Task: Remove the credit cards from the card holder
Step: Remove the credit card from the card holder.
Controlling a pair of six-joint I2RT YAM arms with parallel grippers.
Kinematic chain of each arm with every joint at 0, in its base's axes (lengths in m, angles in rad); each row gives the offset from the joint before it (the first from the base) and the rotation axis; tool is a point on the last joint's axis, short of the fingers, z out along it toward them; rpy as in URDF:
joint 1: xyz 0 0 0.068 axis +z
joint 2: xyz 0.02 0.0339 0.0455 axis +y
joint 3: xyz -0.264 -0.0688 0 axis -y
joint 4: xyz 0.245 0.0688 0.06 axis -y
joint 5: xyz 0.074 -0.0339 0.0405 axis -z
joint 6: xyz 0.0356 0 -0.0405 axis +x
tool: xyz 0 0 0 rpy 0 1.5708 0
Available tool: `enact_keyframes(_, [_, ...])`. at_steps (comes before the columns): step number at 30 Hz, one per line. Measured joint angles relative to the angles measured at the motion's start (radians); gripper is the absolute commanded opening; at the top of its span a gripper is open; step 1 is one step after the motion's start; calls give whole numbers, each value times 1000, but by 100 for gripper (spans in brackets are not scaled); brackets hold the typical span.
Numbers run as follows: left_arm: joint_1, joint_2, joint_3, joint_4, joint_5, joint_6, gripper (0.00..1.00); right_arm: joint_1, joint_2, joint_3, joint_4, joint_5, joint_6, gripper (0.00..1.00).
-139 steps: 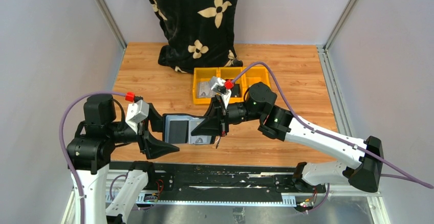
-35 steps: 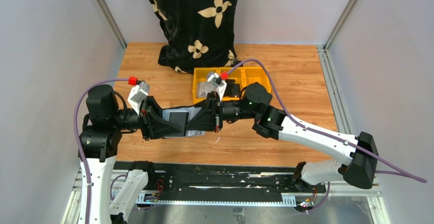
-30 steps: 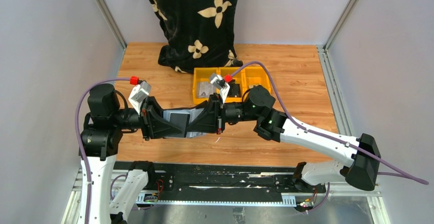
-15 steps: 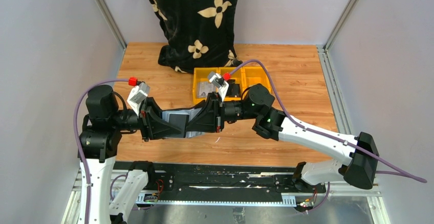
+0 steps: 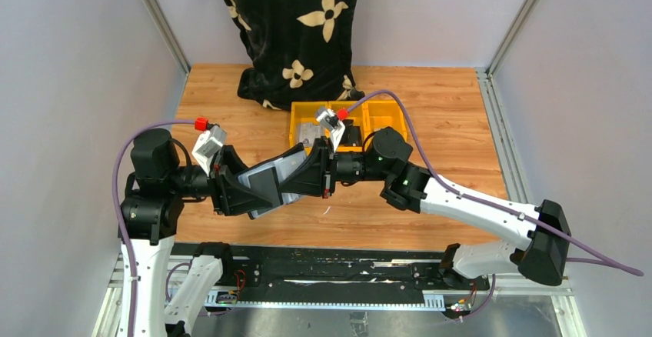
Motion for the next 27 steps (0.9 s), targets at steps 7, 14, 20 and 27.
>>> enact_keyframes(7, [0, 6, 0, -3, 6, -1, 22, 1, -34, -31, 9, 15, -8, 0])
enact_keyframes(14, [-3, 18, 0, -4, 16, -4, 17, -2, -91, -71, 0, 40, -30, 0])
enact_keyframes(20, [-5, 18, 0, -5, 24, -4, 12, -3, -105, -83, 1, 45, -35, 20])
enact_keyframes(27, [-5, 21, 0, -6, 13, -2, 7, 9, -59, -39, 14, -3, -31, 37])
